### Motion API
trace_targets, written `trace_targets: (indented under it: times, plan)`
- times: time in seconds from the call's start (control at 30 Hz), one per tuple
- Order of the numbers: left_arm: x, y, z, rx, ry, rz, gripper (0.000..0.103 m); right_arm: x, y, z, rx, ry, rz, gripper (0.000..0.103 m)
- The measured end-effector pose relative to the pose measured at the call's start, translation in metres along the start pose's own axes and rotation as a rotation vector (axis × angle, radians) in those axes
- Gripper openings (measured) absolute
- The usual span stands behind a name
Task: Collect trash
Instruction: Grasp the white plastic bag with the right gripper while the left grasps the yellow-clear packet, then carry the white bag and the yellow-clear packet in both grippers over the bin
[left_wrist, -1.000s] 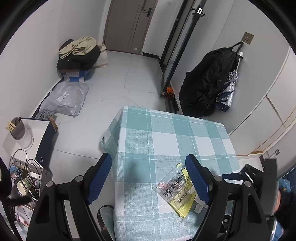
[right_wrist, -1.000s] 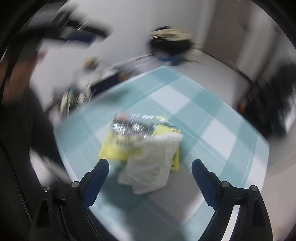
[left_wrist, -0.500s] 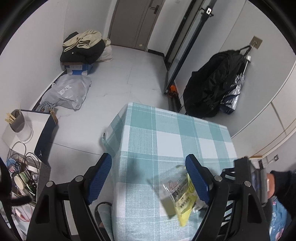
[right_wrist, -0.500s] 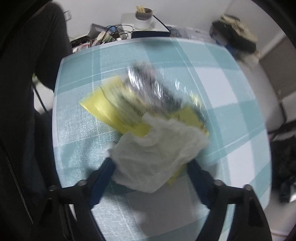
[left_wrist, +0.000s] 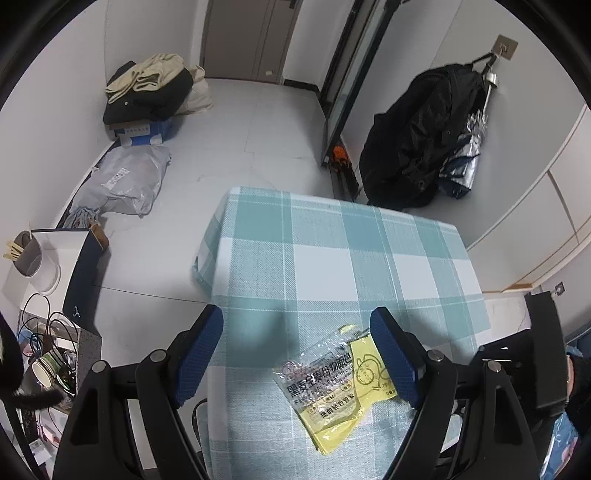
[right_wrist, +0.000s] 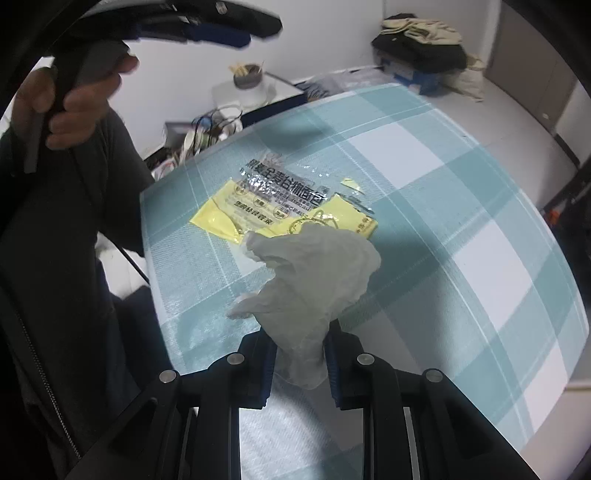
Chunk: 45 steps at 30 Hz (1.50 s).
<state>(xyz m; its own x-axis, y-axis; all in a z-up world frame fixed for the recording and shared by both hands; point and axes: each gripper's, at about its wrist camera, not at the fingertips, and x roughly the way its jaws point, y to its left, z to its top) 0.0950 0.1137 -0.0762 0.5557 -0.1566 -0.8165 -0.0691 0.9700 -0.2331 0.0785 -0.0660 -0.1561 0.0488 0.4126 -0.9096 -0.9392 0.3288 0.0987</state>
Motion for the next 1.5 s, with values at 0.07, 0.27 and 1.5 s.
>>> trace_targets:
  times: [0.07, 0.27, 1.5]
  plan:
    - [0.006, -0.006, -0.001, 0.021, 0.026, -0.004, 0.079, -0.005, -0.002, -0.008, 0.024, 0.000, -0.004, 0.016]
    - [0.038, -0.028, -0.014, 0.146, 0.173, -0.066, 0.079, -0.018, -0.011, -0.025, 0.160, -0.044, -0.030, 0.007]
    - [0.062, -0.055, -0.057, 0.310, 0.371, -0.101, 0.005, -0.105, 0.003, -0.089, 0.494, -0.457, 0.014, 0.004]
